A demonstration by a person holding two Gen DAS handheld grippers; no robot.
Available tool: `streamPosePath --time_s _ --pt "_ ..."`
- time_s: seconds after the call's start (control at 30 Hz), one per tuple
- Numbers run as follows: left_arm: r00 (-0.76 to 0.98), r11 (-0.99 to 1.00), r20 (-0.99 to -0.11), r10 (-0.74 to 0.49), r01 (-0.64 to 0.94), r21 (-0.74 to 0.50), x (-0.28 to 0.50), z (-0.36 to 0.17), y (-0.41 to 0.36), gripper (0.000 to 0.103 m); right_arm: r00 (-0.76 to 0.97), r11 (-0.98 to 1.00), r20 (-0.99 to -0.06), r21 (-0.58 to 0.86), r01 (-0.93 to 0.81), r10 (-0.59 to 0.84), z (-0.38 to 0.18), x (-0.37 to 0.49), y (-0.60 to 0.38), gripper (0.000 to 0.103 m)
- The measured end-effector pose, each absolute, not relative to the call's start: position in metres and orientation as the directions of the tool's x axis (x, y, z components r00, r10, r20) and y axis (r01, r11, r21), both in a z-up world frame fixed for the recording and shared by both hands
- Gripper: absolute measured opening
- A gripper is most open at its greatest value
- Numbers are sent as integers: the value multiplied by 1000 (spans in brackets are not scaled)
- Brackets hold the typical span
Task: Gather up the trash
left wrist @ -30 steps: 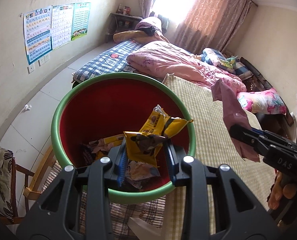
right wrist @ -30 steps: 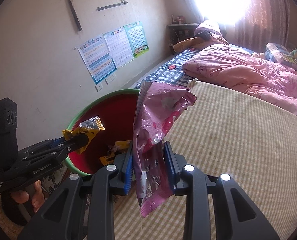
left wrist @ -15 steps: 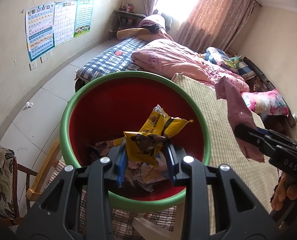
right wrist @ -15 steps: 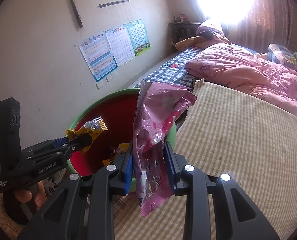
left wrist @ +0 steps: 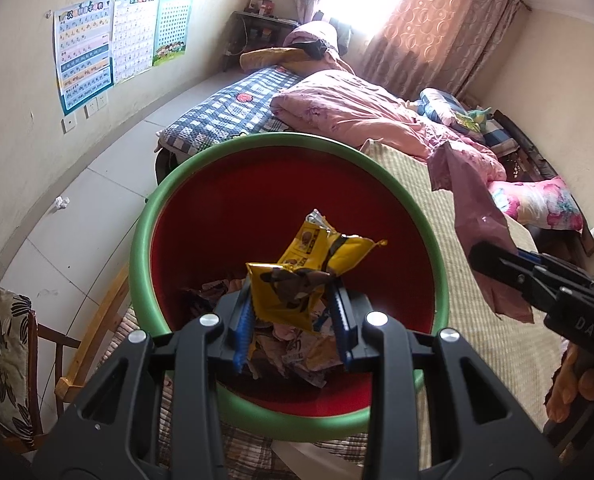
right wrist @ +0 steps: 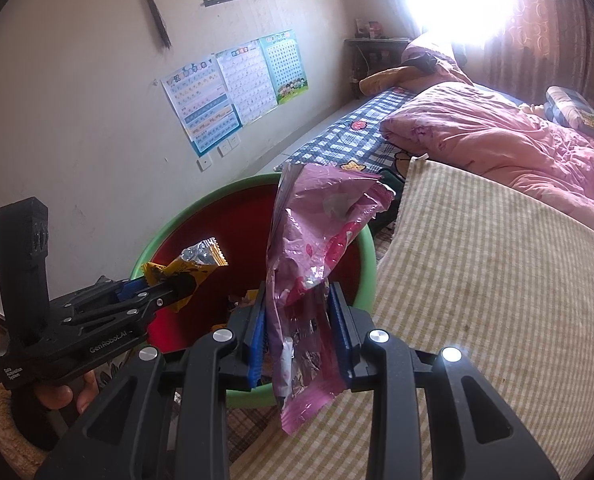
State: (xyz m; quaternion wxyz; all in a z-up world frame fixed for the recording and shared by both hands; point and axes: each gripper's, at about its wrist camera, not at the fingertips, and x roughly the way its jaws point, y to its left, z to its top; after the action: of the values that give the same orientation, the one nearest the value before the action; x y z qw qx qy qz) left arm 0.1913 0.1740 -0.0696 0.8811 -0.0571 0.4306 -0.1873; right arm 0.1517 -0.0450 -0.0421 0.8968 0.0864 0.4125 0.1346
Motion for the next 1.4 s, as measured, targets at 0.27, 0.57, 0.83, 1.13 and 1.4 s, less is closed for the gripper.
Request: streamPosePath --time_s 0.27,0.57,0.83,1.13,1.4 --pt "549 925 -747 -375 277 -260 196 -74 168 31 611 948 -724 262 -183 319 -45 158 -42 29" --pt "553 928 -748 -367 275 -252 202 -76 165 31 603 942 -724 266 -203 334 -43 166 -36 30" --pt "591 936 -726 -352 237 -261 203 -72 169 59 594 941 -730 250 -227 337 -43 170 -33 36" --pt "650 954 -701 -294 157 -255 197 -63 182 76 591 934 -724 268 -234 356 -46 165 -39 67" --pt "719 969 -652 -242 151 -194 171 -40 162 82 637 946 -700 250 -207 324 -35 147 -63 82"
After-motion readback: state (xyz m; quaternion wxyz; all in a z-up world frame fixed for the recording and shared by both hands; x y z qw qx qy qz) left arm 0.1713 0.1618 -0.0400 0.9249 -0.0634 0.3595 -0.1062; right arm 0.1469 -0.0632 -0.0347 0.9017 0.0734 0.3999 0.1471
